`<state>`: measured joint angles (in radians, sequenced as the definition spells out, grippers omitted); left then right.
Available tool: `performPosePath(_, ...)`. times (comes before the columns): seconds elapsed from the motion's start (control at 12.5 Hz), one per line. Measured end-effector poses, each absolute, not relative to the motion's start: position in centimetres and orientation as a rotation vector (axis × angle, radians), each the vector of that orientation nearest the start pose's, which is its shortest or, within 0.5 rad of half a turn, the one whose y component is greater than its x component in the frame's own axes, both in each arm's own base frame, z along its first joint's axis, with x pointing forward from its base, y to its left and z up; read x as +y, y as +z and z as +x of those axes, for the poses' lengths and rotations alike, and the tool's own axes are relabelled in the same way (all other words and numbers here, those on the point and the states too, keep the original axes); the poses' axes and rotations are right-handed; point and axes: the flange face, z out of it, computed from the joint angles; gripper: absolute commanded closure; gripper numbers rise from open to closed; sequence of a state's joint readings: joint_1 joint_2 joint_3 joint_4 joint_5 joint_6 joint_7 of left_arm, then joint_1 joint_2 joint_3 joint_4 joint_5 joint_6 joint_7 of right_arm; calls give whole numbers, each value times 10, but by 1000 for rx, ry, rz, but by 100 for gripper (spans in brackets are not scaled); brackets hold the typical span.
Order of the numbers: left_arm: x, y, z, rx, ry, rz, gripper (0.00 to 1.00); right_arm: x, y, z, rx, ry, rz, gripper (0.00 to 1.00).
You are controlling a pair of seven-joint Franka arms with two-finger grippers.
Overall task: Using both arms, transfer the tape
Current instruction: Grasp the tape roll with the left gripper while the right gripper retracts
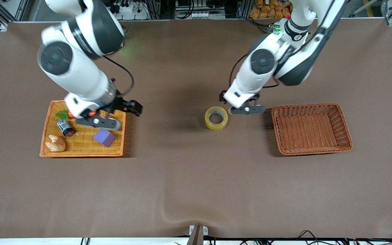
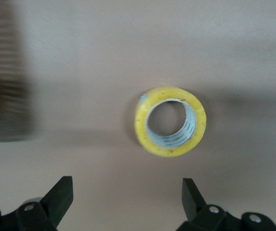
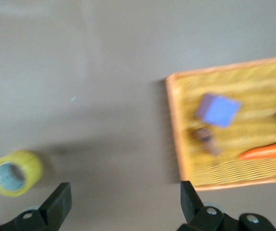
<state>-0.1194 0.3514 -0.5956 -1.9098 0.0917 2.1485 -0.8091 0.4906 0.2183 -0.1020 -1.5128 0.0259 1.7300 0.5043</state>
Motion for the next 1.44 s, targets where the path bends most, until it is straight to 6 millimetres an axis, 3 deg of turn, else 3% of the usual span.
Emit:
performPosePath(0.24,-399,275,474,-86,216,-3183,0,187,583,571,130,-39,-3164,0)
performPosePath(0.64,-393,234,499,-94,223,-3184,7,73,629,565,210,-60,-3084,0)
performPosePath(0.72,-393,226,503,-106,229,-3182,12,58,635,563,239,-72,-3077,0)
performPosePath(0.8,-393,219,505,-112,238,-3179,26,46,638,559,264,-58,-3077,0)
performPosePath(0.96,-393,205,504,-92,242,-3163,68,24,639,551,202,18,-3090,0)
performPosePath(1.12,-392,198,504,-84,249,-3159,99,10,640,546,118,47,-3102,0)
performPosePath(1.44,-392,200,509,-94,236,-3164,100,3,639,543,-34,74,-3137,0)
